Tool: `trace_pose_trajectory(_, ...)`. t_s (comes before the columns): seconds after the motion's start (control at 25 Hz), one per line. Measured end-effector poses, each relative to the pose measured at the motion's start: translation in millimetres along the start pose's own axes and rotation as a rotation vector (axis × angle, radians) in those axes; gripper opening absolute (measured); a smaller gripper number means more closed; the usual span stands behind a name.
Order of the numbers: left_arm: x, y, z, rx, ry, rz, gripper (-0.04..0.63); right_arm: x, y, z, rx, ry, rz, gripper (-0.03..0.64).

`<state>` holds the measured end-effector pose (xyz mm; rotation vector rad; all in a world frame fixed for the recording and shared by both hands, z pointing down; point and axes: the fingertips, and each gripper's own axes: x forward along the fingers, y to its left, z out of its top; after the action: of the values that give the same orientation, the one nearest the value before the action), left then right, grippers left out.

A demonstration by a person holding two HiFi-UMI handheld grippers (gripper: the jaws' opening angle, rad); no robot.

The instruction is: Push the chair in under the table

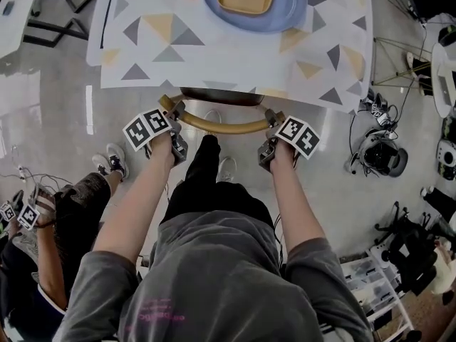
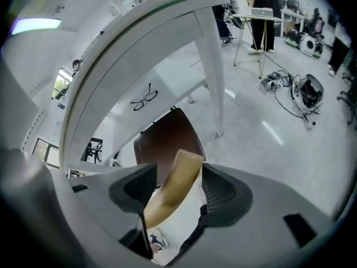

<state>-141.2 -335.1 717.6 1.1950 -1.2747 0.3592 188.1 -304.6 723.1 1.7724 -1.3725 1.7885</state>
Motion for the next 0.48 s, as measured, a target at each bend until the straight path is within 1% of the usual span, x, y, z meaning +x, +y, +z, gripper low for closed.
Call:
trace_pose_trajectory(0.2,-18.0,-7.9,-4.6,0.048,-0.033,-0.036,0.295,-17.2,4.3,-3.5,-0.032,-0.028,0.049,0.236)
trace_pose_trajectory(0.48,-44.5,-24.6,-20.8,0.125,-0.080,-0.079,0.295,-42.5,11.8,-9.6,-0.069,-0.068,0.133,0.235)
